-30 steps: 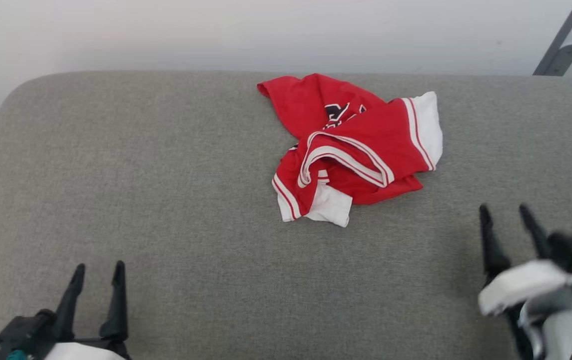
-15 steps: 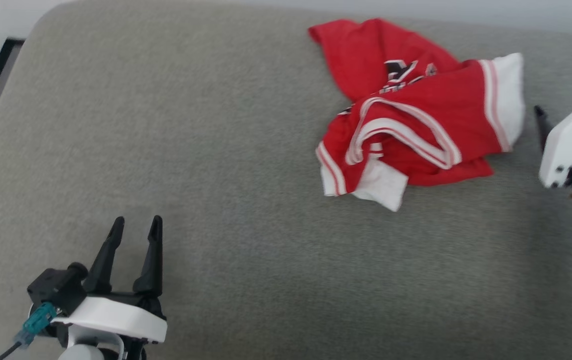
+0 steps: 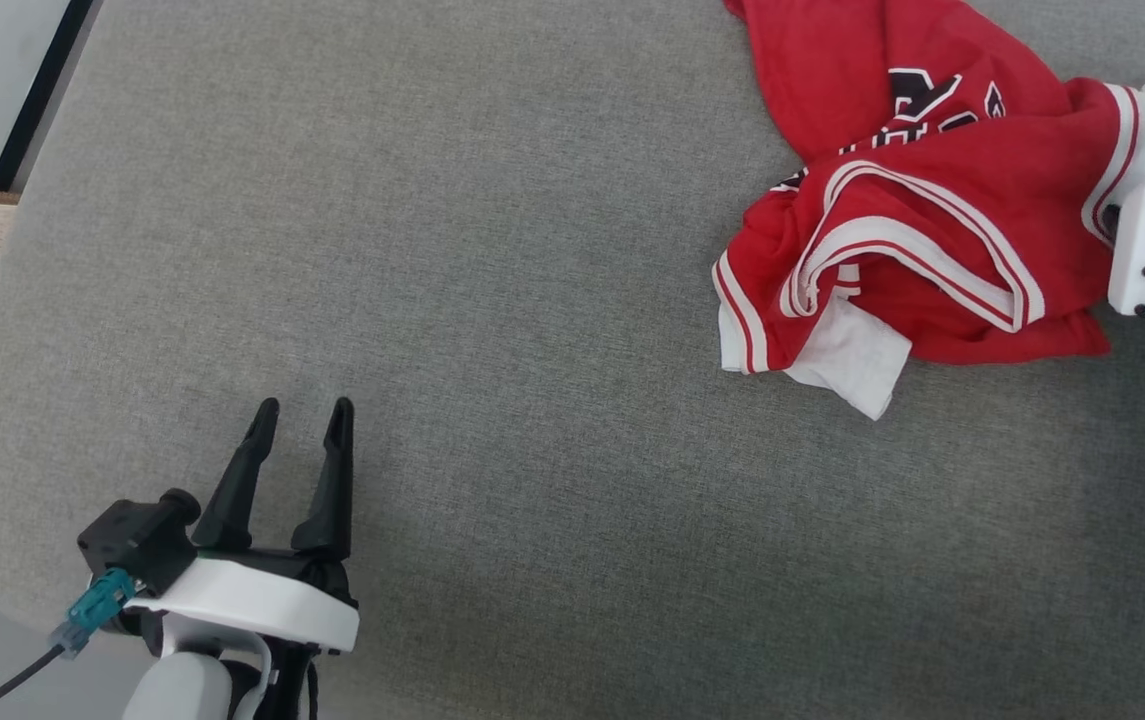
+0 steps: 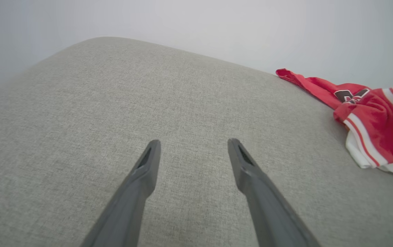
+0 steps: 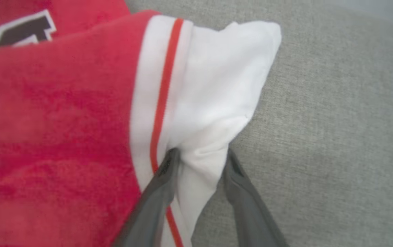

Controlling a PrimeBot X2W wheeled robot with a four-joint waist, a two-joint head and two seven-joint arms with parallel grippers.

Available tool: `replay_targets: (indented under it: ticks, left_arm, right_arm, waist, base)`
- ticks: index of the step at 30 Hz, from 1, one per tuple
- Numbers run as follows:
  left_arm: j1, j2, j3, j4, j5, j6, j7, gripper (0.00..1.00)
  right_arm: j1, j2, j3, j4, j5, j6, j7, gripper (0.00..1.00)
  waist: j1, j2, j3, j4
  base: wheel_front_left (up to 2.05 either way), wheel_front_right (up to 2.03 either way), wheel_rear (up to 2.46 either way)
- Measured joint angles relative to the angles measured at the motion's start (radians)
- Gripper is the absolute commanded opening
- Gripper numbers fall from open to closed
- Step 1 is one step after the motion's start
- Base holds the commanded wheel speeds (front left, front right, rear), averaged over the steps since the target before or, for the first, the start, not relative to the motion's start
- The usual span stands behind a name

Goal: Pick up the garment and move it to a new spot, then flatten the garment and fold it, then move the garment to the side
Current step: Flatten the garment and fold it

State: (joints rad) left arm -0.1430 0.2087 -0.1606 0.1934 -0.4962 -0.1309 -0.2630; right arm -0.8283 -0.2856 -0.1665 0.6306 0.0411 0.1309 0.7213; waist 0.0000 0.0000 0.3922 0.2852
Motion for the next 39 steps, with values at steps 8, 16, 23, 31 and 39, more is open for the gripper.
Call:
replay_targets:
  ticks: [8,16,23,31,39]
  left_arm:
    - [-0.005,-0.003,0.003,0.007,-0.002,0.000,0.000,1.00]
    - [0.008,0.012,0.013,-0.010,0.005,0.000,0.000,1.00]
    - [0.008,0.026,0.011,-0.015,0.006,0.000,0.000,1.00]
    - [0.007,0.042,-0.003,-0.012,0.008,0.000,0.000,1.00]
    - [0.002,0.072,-0.031,-0.004,0.012,0.000,0.000,1.00]
  right_arm:
    - [0.040,-0.035,-0.030,-0.057,-0.056,0.000,-0.067,0.00]
    - [0.230,-0.087,-0.121,-0.282,-0.109,0.000,-0.043,0.00]
    - [0.443,-0.024,-0.286,-0.467,-0.136,0.000,-0.006,0.00]
    - [0.500,0.068,-0.407,-0.519,-0.158,0.000,-0.043,0.00]
    - [0.479,0.136,-0.445,-0.487,-0.167,0.000,-0.143,0.49]
  waist:
    - [0.0000,0.0000,-0.026,-0.036]
    - [0.0000,0.0000,-0.055,-0.111]
    - [0.0000,0.0000,-0.059,-0.150]
    - [0.0000,0.0000,-0.065,-0.163]
    - [0.0000,0.0000,-0.083,-0.181]
  base:
    - [0.00,0.00,0.00]
    - [0.00,0.00,0.00]
    - [0.00,0.00,0.00]
    - [0.00,0.00,0.00]
    - [0.00,0.00,0.00]
